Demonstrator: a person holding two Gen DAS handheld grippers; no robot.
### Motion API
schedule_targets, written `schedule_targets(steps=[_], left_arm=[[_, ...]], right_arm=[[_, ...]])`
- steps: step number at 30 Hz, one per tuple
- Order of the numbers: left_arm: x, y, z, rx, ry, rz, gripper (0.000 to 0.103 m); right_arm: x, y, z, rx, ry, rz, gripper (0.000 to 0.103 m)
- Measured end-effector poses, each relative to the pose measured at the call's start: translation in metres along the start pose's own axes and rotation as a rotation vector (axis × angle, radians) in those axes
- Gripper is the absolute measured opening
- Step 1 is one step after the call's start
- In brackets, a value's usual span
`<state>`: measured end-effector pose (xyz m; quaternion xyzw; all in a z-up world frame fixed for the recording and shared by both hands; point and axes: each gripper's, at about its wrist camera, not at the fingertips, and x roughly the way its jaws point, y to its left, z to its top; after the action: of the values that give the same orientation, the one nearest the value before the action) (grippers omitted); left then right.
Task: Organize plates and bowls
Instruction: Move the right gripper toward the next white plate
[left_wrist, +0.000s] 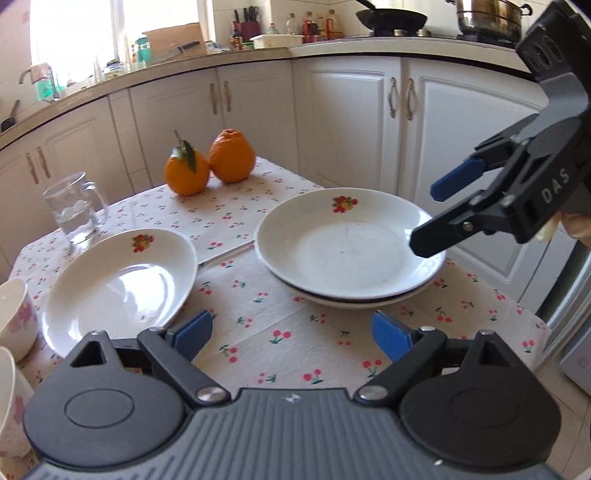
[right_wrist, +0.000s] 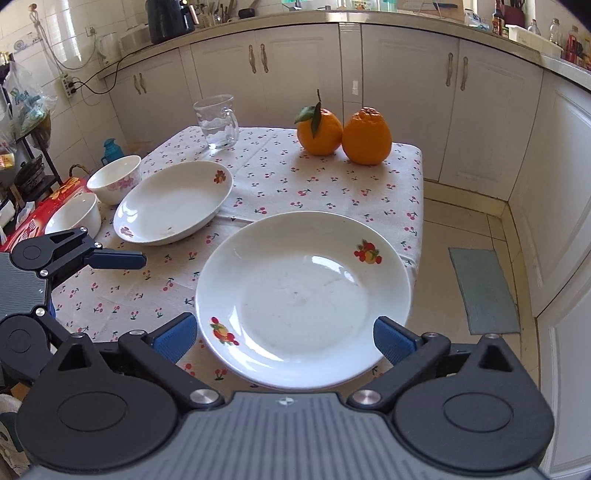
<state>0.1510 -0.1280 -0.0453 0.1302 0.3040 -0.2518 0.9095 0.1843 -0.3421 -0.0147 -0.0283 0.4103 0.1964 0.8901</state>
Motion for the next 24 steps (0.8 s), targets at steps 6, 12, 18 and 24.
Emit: schedule_targets(steps=[6, 12, 18, 24], left_arm=[[0.004, 0.040, -0.018, -0.172, 0.042, 0.163, 0.094], [0.017, 0.070, -0.037, -0.301, 0.100, 0.245, 0.094], [0.023, 0.076, -0.039, -0.322, 0.096, 0.265, 0.099], [0.031, 0.081, -0.035, -0.336, 0.085, 0.286, 0.103]], right_arm=[[0.006, 0.021, 0.003, -0.058, -0.007, 0.022, 0.103], [0.019, 0.035, 0.009, -0.090, -0.001, 0.049, 0.103], [0.034, 0.050, 0.021, -0.137, 0.011, 0.081, 0.103], [0.049, 0.058, 0.036, -0.179, 0.025, 0.099, 0.103]])
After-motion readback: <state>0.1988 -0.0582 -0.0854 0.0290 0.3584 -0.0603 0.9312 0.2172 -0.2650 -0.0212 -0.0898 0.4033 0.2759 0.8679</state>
